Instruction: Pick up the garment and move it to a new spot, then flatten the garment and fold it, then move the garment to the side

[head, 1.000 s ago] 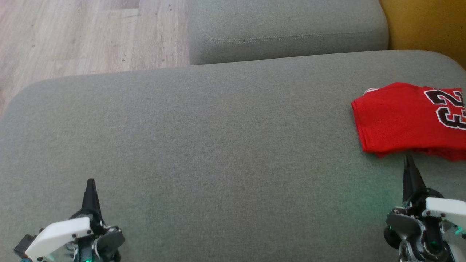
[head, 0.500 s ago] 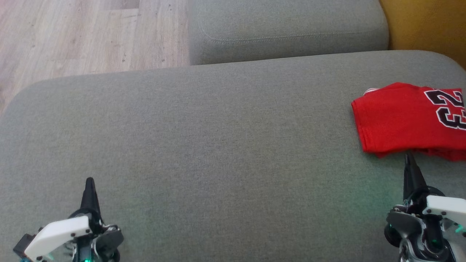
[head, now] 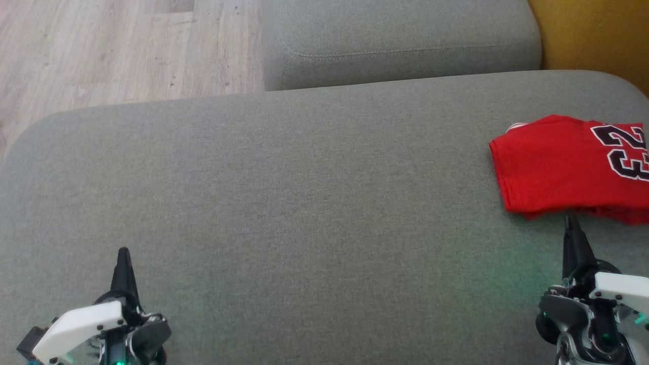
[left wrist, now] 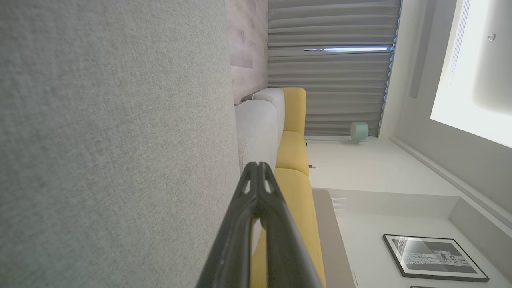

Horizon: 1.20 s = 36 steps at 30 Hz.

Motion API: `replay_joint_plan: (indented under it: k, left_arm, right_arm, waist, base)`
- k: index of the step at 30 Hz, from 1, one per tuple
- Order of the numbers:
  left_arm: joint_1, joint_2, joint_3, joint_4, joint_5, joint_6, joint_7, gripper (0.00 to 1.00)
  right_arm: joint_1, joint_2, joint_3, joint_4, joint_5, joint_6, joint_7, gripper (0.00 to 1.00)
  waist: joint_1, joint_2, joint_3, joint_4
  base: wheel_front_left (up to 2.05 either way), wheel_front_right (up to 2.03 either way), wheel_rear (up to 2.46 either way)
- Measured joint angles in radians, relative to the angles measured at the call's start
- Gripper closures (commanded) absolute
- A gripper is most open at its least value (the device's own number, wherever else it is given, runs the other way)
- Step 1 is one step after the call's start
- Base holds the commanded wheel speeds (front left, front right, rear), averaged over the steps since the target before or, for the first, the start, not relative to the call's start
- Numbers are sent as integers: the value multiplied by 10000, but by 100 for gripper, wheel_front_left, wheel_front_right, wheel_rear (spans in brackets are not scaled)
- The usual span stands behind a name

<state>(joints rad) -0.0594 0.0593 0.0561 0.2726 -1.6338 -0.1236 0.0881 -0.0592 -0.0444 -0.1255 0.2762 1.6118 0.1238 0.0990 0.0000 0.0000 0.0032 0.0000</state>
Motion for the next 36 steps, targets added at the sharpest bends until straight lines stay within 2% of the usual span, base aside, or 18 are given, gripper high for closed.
replay_joint_plan:
  k: [36]
  left_arm:
    - [-1, -42, 81, 2, 15, 0, 86, 100]
  right_arm:
    - [0, 0, -35, 0, 0, 0, 27, 100]
  waist:
    - [0, 0, -1, 0]
  base:
    - [0, 0, 0]
